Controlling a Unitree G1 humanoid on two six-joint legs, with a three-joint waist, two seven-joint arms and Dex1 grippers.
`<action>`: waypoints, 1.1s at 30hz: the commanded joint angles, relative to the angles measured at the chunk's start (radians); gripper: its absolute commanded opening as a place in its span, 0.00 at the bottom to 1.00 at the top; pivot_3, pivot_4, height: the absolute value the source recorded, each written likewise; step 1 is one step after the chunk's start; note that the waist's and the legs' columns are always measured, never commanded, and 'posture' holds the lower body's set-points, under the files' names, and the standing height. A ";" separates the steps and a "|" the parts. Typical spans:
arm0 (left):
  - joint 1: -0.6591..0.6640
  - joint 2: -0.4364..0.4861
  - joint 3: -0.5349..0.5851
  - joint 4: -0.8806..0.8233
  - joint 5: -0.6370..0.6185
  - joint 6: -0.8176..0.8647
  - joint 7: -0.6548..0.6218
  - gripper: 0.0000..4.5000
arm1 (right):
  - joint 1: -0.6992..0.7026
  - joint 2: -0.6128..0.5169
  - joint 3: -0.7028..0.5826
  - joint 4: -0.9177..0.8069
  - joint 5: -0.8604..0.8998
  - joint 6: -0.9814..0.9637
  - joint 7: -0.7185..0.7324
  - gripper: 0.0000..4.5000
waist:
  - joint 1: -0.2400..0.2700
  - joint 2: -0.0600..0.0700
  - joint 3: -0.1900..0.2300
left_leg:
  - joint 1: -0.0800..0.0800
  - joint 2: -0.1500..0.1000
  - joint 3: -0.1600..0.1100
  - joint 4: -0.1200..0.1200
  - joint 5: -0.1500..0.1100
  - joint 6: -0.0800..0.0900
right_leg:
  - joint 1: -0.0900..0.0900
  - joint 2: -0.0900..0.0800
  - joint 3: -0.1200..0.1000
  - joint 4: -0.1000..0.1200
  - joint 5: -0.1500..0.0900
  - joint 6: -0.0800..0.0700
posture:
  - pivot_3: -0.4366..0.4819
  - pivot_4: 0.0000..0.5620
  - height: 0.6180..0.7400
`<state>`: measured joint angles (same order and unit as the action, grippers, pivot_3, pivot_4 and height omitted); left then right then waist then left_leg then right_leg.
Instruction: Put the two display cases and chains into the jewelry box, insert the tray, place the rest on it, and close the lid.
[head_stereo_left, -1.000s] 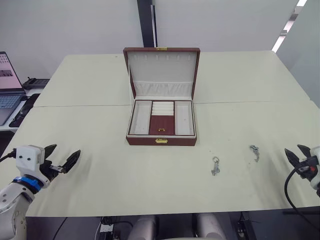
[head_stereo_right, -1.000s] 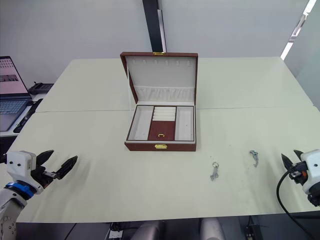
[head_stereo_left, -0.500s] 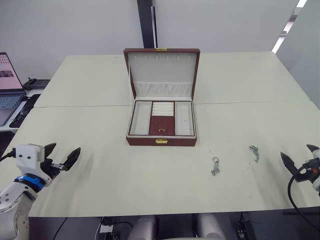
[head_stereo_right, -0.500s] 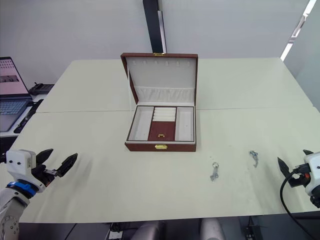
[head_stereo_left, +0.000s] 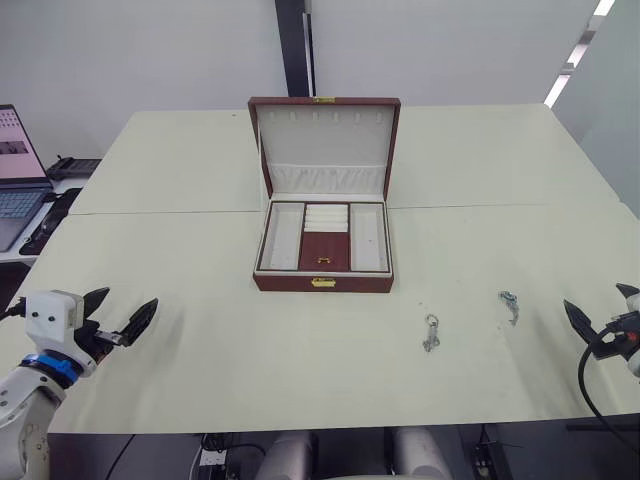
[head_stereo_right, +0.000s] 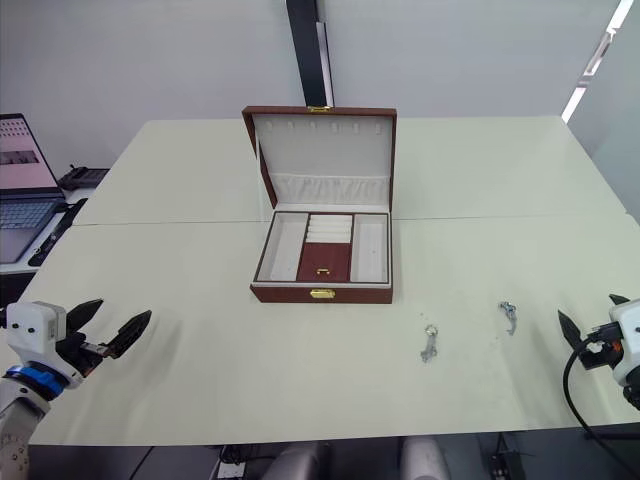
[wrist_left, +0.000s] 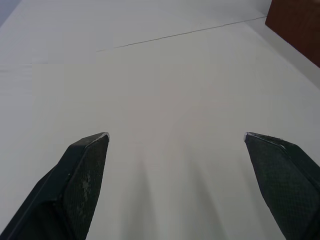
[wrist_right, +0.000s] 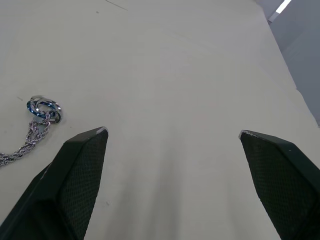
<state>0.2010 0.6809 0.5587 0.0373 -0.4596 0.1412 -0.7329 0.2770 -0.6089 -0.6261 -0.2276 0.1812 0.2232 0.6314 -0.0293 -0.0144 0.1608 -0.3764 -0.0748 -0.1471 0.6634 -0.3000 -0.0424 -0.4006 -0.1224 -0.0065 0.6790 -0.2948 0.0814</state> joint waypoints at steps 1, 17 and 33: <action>-0.010 0.043 0.003 -0.057 -0.030 -0.013 -0.083 1.00 | -0.017 -0.027 -0.011 0.005 0.010 -0.032 -0.009 0.99 | 0.000 0.000 0.000 | 0.000 0.000 0.000 0.000 0.000 0.000 | 0.001 0.000 0.000 0.000 0.000 0.000 | 0.48 0.27 1.00; -0.116 0.155 -0.299 -0.506 -0.263 0.181 -0.439 1.00 | 0.047 -0.018 0.009 -0.156 0.067 0.023 0.002 0.99 | 0.001 0.003 -0.001 | 0.012 0.001 -0.001 -0.002 -0.004 0.006 | 0.016 0.000 -0.001 -0.006 0.000 0.000 | 0.48 0.27 1.00; -0.164 0.098 -0.360 -0.511 -0.328 0.121 -0.630 1.00 | 0.193 0.035 0.108 -0.367 0.118 0.197 -0.034 0.99 | 0.003 0.003 -0.001 | 0.012 0.000 -0.001 -0.002 -0.004 0.007 | 0.016 0.001 -0.001 -0.007 -0.001 0.000 | 0.48 0.27 1.00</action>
<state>0.0337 0.7833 0.1998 -0.4655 -0.7868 0.2875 -1.3466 0.4821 -0.5748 -0.5150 -0.5726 0.2965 0.4107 0.6125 -0.0268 -0.0111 0.1598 -0.3639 -0.0745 -0.1477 0.6612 -0.3043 -0.0353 -0.3842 -0.1214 -0.0076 0.6720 -0.2955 0.0810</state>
